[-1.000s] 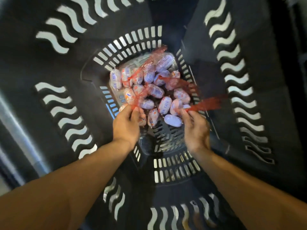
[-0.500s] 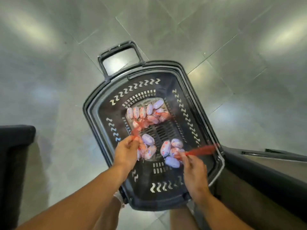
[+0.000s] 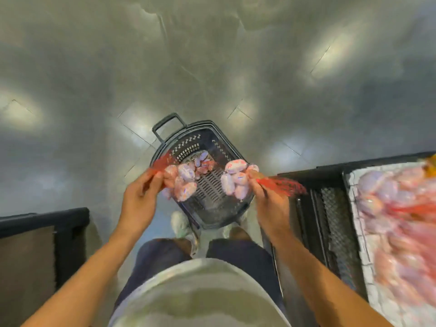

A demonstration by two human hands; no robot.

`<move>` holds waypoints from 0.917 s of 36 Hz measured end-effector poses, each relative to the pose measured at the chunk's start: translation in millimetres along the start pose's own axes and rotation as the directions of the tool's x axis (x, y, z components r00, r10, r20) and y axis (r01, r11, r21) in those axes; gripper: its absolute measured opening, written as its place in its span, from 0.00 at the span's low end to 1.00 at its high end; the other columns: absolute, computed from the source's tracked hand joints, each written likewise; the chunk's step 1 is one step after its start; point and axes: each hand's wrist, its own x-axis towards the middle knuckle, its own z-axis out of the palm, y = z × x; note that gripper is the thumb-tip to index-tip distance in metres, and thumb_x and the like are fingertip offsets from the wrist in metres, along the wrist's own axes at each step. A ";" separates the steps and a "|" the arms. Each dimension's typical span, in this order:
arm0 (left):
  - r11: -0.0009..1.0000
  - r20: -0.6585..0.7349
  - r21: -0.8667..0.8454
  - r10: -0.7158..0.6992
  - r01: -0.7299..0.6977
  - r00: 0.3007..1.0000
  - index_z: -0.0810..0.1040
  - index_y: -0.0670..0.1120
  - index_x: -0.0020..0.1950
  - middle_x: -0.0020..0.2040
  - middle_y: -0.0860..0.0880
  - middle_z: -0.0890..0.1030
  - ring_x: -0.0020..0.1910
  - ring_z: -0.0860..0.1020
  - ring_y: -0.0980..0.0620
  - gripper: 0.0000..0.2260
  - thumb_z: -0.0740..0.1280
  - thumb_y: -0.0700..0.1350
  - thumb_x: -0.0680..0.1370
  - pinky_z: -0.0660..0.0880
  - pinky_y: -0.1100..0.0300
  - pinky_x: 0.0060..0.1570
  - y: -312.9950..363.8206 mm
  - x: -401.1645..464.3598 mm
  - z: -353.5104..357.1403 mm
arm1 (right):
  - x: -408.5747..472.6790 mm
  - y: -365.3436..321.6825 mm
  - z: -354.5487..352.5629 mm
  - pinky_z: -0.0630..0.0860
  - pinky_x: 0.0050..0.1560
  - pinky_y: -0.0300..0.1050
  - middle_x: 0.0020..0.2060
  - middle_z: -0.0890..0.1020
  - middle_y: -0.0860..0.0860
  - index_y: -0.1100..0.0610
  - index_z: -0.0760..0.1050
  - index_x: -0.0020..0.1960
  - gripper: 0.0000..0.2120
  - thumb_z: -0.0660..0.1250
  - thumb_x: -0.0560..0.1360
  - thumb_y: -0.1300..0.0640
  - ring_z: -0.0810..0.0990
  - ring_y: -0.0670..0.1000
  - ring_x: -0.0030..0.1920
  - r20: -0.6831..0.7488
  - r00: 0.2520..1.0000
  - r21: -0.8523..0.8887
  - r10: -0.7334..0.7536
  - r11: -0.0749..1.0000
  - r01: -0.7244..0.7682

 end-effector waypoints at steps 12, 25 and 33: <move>0.951 0.239 0.242 0.133 -0.191 0.962 0.83 0.53 0.53 0.48 0.52 0.86 0.49 0.84 0.53 0.10 0.62 0.51 0.83 0.76 0.72 0.46 64.8 -55.1 -41.1 | -110.5 -62.8 -84.3 0.76 0.60 0.34 0.54 0.86 0.38 0.48 0.84 0.58 0.14 0.66 0.81 0.63 0.84 0.42 0.56 -0.246 0.963 0.274 0.112 0.961 -0.042; 0.944 0.285 0.126 0.260 -0.305 0.922 0.82 0.51 0.52 0.48 0.49 0.86 0.52 0.84 0.44 0.12 0.63 0.56 0.82 0.79 0.57 0.55 122.7 -116.6 101.2 | -188.7 -13.4 -227.9 0.80 0.54 0.49 0.46 0.86 0.39 0.43 0.83 0.53 0.07 0.67 0.80 0.50 0.84 0.43 0.49 -0.240 0.944 0.252 0.228 0.953 -0.167; 0.937 0.336 -0.029 0.336 -0.347 0.880 0.83 0.51 0.52 0.44 0.45 0.86 0.46 0.84 0.49 0.10 0.63 0.52 0.83 0.81 0.59 0.49 171.9 -162.8 210.5 | -175.1 -1.4 -321.4 0.72 0.51 0.23 0.49 0.85 0.33 0.32 0.84 0.50 0.08 0.69 0.75 0.43 0.82 0.34 0.53 -0.388 0.912 0.353 0.133 0.935 0.013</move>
